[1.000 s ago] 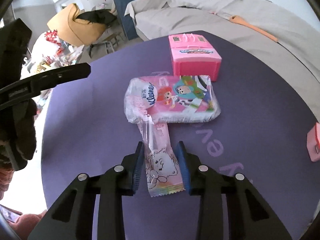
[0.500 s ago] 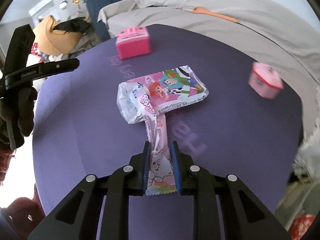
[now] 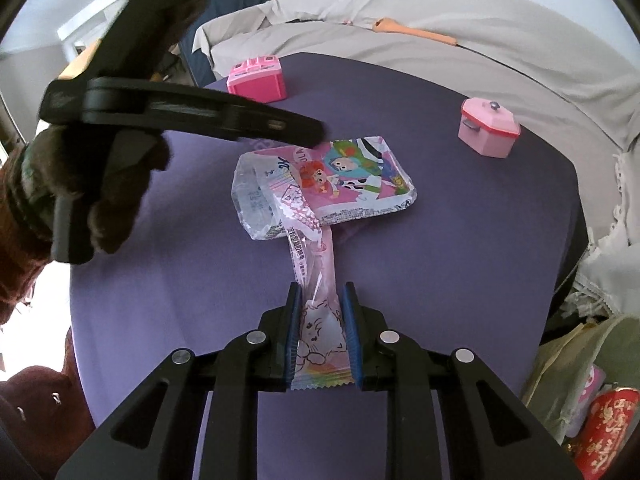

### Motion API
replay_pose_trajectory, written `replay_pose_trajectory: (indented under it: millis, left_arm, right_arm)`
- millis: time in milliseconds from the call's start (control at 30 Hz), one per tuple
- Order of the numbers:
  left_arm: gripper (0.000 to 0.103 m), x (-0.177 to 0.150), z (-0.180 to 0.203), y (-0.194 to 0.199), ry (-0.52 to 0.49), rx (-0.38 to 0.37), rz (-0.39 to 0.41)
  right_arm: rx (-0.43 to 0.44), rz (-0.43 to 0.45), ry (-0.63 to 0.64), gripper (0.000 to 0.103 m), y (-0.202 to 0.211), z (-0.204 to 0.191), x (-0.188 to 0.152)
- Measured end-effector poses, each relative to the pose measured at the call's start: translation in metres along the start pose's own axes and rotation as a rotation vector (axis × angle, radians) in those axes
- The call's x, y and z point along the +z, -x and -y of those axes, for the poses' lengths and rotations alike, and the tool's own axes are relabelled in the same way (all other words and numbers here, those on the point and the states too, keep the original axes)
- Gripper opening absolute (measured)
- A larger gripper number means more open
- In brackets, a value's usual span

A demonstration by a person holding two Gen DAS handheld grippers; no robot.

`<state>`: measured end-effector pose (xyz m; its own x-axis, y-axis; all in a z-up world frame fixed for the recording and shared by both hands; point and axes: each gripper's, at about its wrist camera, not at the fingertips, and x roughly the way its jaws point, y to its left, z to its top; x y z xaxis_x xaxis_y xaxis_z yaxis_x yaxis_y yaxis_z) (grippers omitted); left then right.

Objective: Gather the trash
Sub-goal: 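Grasp the pink wrapper strip with the right gripper while the left grasps the wrapper bag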

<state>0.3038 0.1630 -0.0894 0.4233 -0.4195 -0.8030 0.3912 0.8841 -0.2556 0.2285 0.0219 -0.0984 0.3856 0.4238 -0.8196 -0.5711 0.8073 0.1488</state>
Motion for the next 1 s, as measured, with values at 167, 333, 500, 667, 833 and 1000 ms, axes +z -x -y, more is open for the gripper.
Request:
replay_pose_trajectory:
  millis: [167,333,500,667,833,1000]
  left_arm:
    - [0.059,0.008,0.009,-0.023,-0.053,0.09,-0.053]
    - [0.059,0.002,0.009,-0.026,-0.076,0.109,-0.037]
    - [0.059,-0.001,0.012,-0.027,-0.097,0.134,-0.019]
    - [0.059,0.0,0.004,-0.022,-0.013,0.097,-0.003]
    - [0.059,-0.01,0.003,0.009,0.089,-0.01,0.042]
    - [0.054,-0.028,0.032,0.017,0.049,0.023,0.03]
  right_arm:
    - [0.004,0.004,0.004,0.021,0.003,0.001,-0.004]
    - [0.006,0.015,-0.015,0.021,0.012,0.008,-0.013]
    - [-0.032,0.04,-0.077,0.021,0.027,0.022,-0.032]
    - [-0.06,0.09,-0.188,0.021,0.056,0.042,-0.058]
    - [-0.104,0.178,-0.228,0.021,0.087,0.051,-0.065]
    - [-0.132,0.228,-0.247,0.021,0.1,0.06,-0.063]
